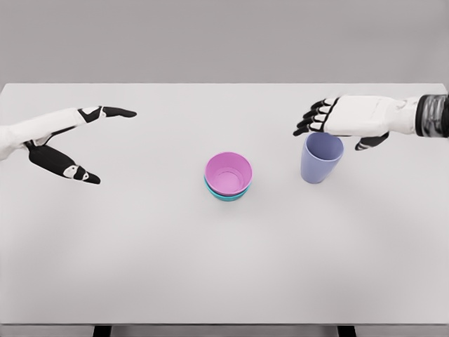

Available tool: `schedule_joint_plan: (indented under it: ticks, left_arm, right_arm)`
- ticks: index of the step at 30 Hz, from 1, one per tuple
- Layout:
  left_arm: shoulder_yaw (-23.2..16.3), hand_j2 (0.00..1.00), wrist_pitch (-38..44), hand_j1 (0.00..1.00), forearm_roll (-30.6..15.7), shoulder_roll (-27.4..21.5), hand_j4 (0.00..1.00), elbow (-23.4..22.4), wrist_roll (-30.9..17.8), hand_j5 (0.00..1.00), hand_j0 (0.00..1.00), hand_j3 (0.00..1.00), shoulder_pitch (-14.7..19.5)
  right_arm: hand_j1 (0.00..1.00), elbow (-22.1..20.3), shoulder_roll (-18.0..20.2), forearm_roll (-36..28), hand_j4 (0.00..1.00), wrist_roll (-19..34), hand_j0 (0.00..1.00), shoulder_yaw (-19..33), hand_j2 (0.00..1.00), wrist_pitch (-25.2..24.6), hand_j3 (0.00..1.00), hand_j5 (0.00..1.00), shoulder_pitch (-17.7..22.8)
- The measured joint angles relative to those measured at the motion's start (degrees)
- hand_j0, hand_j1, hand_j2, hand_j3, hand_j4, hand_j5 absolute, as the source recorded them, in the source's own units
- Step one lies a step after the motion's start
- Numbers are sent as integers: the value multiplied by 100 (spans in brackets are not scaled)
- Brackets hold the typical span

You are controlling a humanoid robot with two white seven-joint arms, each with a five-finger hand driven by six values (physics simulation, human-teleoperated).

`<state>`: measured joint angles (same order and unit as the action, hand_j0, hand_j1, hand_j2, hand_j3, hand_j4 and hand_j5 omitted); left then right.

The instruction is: Stacking bowl and cup with both arms

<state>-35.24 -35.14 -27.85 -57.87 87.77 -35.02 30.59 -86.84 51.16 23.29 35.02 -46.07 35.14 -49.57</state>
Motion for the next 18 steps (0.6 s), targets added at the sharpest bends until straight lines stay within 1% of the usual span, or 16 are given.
schedule_joint_plan:
  ticks: [4, 8, 18]
  left_arm:
    - [10, 100, -1, 100, 9, 19, 100, -6, 0, 100, 100, 100, -9]
    - [19, 100, -1, 100, 27, 29, 100, -7, 0, 100, 100, 100, -9]
    - [22, 100, -1, 100, 38, 45, 100, -7, 0, 100, 100, 100, -26]
  right_arm:
    - [100, 21, -29, 18, 100, 0, 100, -121, 100, 0, 100, 100, -35]
    - [100, 178, -89, 67, 100, 0, 100, -218, 100, 0, 100, 100, -44]
    - [100, 365, -224, 90, 100, 0, 100, -425, 100, -1, 100, 100, -79]
